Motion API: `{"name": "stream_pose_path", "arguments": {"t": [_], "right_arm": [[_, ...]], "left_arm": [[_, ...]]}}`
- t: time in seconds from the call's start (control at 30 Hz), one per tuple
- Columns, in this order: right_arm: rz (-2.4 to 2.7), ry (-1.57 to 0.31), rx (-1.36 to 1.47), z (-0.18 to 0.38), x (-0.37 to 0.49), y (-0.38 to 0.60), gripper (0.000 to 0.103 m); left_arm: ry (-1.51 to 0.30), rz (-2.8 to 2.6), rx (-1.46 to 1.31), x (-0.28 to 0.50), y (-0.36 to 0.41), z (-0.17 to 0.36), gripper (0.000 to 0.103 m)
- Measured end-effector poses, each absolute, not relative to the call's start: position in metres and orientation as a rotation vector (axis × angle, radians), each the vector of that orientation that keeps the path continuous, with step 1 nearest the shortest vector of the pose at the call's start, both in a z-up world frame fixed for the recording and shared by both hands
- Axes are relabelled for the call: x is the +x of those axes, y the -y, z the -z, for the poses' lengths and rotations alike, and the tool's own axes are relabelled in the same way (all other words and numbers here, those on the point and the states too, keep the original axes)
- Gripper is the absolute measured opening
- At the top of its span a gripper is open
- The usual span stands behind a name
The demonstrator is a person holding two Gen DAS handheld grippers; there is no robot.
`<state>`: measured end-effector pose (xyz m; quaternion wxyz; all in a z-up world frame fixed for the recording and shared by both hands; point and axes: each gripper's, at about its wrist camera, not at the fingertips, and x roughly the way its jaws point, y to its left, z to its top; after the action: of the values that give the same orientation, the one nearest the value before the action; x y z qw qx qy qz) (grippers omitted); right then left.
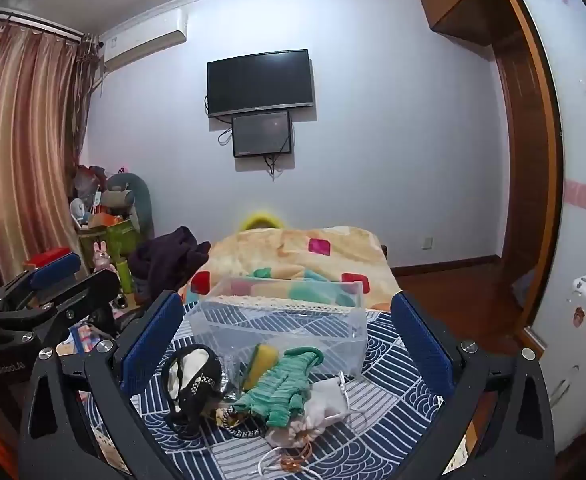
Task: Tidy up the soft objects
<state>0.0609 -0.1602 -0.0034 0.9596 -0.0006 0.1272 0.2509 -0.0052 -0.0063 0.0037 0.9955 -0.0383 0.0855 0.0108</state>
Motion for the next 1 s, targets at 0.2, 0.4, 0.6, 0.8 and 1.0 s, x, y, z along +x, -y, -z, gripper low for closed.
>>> {"name": "stream_pose_path", "arguments": {"t": [0.2,0.4,0.6,0.8,1.0], "right_arm": [[-0.517,-0.255,0.002,0.0030,0.0591,0.1616,0.103],[-0.520,-0.253,0.006,0.0038,0.0596,0.1610,0.103],[-0.522,-0.251,0.007,0.0043,0.0597,0.1612,0.103],[-0.520,-0.250,0.010,0.0047,0.0592,0.1618,0.103],[-0.517,-0.247,0.010,0.0045,0.0587,0.1627,0.103]], "left_arm": [[-0.168,-0.022,-0.072,-0.0062,0.0060,-0.0045,0.103],[-0.167,-0.018,-0.074,-0.0064,0.0054,-0.0052,0.103],[-0.168,-0.017,-0.080,-0.0051,0.0052,-0.0039,0.103],[-0.165,-0.020,-0.088,-0.0062,0.0039,-0.0028,0.103],[-0.165,-0.021,-0.088,-0.0062,0.0035,-0.0031,0.103]]}}
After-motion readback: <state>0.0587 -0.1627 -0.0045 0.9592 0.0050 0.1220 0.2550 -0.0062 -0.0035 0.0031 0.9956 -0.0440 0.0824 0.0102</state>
